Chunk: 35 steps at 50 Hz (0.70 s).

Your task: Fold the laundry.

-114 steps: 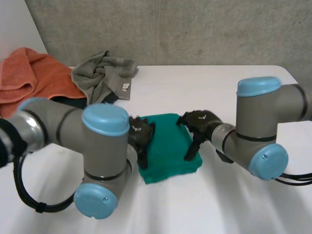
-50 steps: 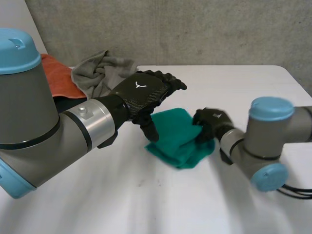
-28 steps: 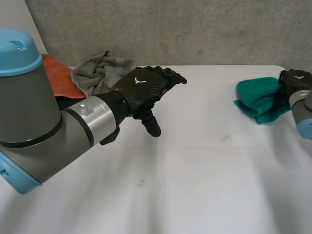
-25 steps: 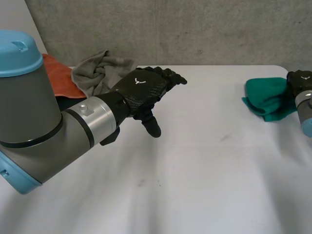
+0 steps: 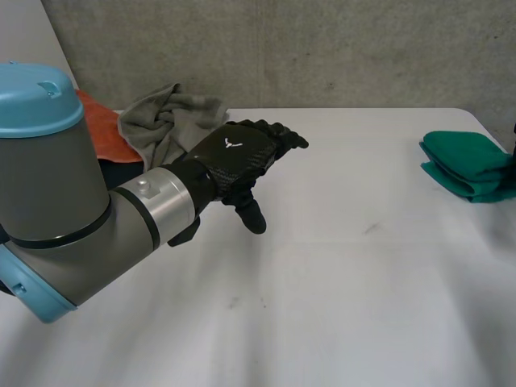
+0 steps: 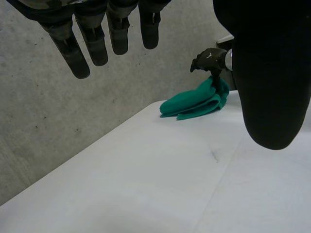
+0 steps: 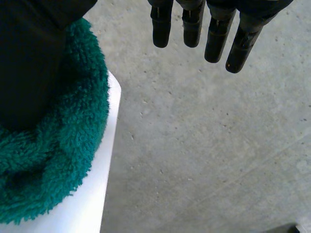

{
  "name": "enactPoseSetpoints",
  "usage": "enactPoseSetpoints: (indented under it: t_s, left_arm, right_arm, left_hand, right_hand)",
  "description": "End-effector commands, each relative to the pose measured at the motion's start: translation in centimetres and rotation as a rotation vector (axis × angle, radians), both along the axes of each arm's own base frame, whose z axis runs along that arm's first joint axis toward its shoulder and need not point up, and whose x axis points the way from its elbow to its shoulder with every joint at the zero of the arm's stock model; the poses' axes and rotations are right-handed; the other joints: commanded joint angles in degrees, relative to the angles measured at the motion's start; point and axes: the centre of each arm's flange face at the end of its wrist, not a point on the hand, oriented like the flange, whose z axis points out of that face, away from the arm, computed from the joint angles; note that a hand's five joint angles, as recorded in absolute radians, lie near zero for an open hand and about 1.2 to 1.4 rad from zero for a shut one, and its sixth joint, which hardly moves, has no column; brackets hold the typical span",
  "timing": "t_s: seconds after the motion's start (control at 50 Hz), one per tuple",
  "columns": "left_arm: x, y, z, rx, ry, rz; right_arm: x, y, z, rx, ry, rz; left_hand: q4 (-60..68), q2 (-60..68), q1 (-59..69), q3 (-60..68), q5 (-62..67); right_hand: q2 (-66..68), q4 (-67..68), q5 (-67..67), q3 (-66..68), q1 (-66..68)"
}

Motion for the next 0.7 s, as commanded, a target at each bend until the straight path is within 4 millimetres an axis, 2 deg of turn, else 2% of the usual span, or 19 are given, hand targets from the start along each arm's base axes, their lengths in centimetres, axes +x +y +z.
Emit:
enactPoseSetpoints:
  t_s: [0.02,0.1,0.18,0.2,0.26,0.36,0.4,0.42,0.48,0.5,0.56,0.58,0.64,0.66,0.7]
  left_arm:
    - [-0.1,-0.1,0.0,0.0,0.0,-0.001]
    - [0.0,0.0,0.0,0.0,0.0,-0.001]
    - [0.0,-0.1,0.1,-0.003,0.0,0.004]
    - [0.0,-0.1,0.1,-0.003,0.0,0.004]
    - [0.2,-0.2,0.2,-0.005,0.003,0.008]
    - [1.0,-1.3,0.7,-0.018,0.01,0.05]
    - [1.1,-1.5,0.9,-0.028,0.015,0.062]
    - [1.2,-1.6,1.1,-0.033,0.018,0.067]
    - [1.6,-2.3,2.0,-0.078,0.036,0.099]
    - [1.9,-2.7,2.4,-0.097,0.047,0.116]
    - [3.0,-4.7,3.5,-0.174,0.08,0.191]
    - [3.6,-5.8,3.9,-0.213,0.1,0.229]
    - [4.7,-7.9,4.6,-0.278,0.126,0.295]
    - [5.7,-9.3,4.9,-0.315,0.131,0.336]
    - [6.9,-11.0,5.0,-0.35,0.123,0.382]
  right_arm:
    - [0.1,0.6,-1.1,0.056,-0.009,-0.002]
    - [0.6,1.6,0.5,0.081,-0.008,0.007]
    - [1.0,4.1,1.1,0.168,-0.005,0.025]
    - [1.0,5.3,1.7,0.194,0.005,0.023]
    - [1.3,6.9,3.0,0.196,0.045,0.027]
    - [1.1,9.6,6.7,0.156,0.193,0.003]
    - [0.9,9.9,8.0,0.133,0.241,-0.01]
    - [0.8,10.2,9.5,0.105,0.275,-0.029]
    - [0.6,10.2,11.9,0.034,0.298,-0.07]
    - [0.6,10.0,13.7,-0.041,0.305,-0.085]
    - [1.1,10.1,15.7,-0.148,0.312,-0.081]
    - [2.4,10.4,16.7,-0.213,0.308,-0.047]
    - [6.9,12.0,18.0,-0.304,0.275,0.098]
    - [9.8,13.7,18.6,-0.352,0.243,0.22]
    - [12.4,15.6,19.0,-0.381,0.213,0.349]
  left_hand:
    - [1.24,1.13,1.87,0.8,0.33]
    - [1.24,1.13,1.87,0.8,0.33]
    - [1.07,0.96,1.7,0.63,0.16]
    - [1.07,0.96,1.7,0.63,0.16]
    - [0.9,0.79,1.53,0.46,-0.01]
    - [0.74,0.62,1.36,0.3,-0.18]
    - [0.74,0.62,1.36,0.3,-0.18]
    - [0.9,0.79,1.53,0.46,-0.01]
    - [0.9,0.79,1.53,0.46,-0.01]
    - [0.9,0.79,1.53,0.46,-0.01]
    - [1.07,0.96,1.7,0.63,0.16]
    - [1.24,1.12,1.87,0.8,0.33]
    - [1.58,1.46,2.2,1.14,0.66]
    - [1.58,1.46,2.2,1.14,0.66]
    - [1.74,1.63,2.37,1.3,0.83]
  right_hand:
    - [-2.61,-3.47,-3.55,-2.29,-1.54]
    - [-2.61,-3.47,-3.55,-2.29,-1.54]
    - [-2.61,-3.47,-3.55,-2.29,-1.54]
    - [-2.61,-3.47,-3.55,-2.29,-1.54]
    - [-2.61,-3.47,-3.55,-2.29,-1.54]
    - [-2.61,-3.47,-3.55,-2.29,-1.54]
    - [-2.61,-3.47,-3.55,-2.29,-1.54]
    - [-2.61,-3.47,-3.55,-2.29,-1.54]
    - [-2.61,-3.47,-3.55,-2.29,-1.54]
    - [-2.61,-3.47,-3.55,-2.29,-1.54]
    - [-2.61,-3.47,-3.55,-2.29,-1.54]
    - [-2.61,-3.47,-3.55,-2.29,-1.54]
    - [-2.61,-3.47,-3.55,-2.29,-1.54]
    - [-2.61,-3.47,-3.55,-2.29,-1.54]
    - [-2.61,-3.47,-3.55,-2.29,-1.54]
